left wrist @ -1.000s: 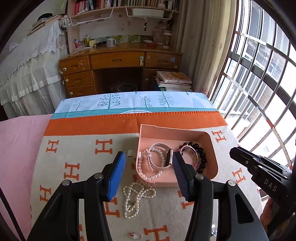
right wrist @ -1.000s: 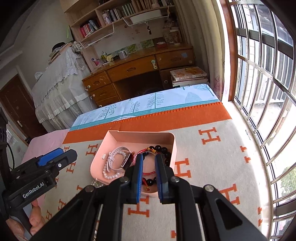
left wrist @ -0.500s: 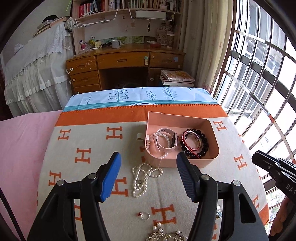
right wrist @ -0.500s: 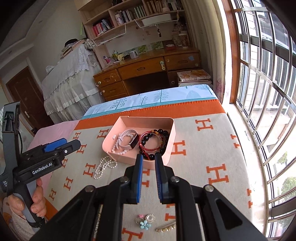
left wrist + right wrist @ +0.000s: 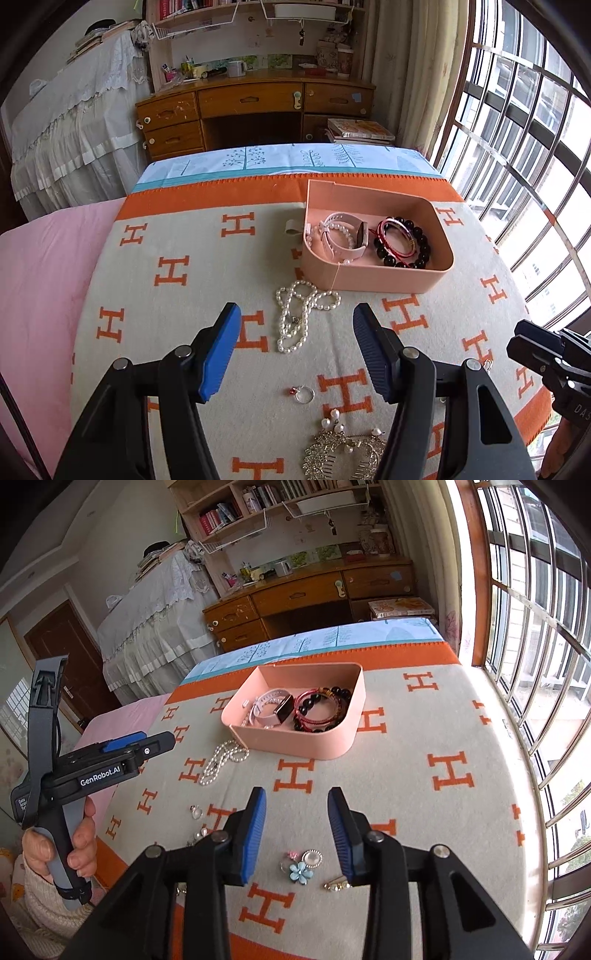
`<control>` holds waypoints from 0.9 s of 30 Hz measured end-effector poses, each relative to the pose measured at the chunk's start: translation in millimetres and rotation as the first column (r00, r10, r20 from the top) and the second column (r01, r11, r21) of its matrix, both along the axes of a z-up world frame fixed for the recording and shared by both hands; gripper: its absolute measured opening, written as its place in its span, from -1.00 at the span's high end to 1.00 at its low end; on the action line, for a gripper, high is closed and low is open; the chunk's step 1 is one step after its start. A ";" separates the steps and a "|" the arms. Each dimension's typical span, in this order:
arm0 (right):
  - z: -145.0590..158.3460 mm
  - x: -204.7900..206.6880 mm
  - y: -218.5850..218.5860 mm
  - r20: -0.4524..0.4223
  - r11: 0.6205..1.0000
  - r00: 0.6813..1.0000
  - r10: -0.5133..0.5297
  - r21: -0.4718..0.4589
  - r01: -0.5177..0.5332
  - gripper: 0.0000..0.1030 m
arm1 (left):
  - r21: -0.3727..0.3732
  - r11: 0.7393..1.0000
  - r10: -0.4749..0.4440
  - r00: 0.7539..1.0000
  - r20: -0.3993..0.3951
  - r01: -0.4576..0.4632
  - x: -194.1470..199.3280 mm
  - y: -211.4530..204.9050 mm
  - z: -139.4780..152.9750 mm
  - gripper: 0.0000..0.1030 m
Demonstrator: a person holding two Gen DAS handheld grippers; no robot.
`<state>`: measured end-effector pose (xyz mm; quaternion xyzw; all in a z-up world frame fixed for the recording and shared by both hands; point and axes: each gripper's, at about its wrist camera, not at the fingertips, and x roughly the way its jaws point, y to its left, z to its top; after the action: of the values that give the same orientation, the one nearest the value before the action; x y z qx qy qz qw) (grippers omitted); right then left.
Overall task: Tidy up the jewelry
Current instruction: 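Move the left tool to the pearl necklace and the right tool to the silver leaf necklace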
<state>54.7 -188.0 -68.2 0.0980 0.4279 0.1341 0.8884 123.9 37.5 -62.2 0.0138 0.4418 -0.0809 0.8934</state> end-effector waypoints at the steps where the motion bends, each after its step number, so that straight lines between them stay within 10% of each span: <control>1: -5.1 -0.7 3.4 -0.016 1.000 1.000 0.013 0.004 -0.013 0.32 | 0.003 1.000 -0.001 1.000 -0.012 0.002 0.4 0.5 -4.8 -0.19; 27: -57.1 8.5 36.3 -0.187 0.978 0.960 0.207 0.080 -0.195 0.32 | 0.065 0.997 -0.022 0.984 -0.176 0.034 53.2 -14.7 -90.0 0.00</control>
<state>63.2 -151.6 -125.3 0.0938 0.5159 0.2264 0.8208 177.1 22.9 -152.2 0.0431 0.5211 -0.0794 0.8487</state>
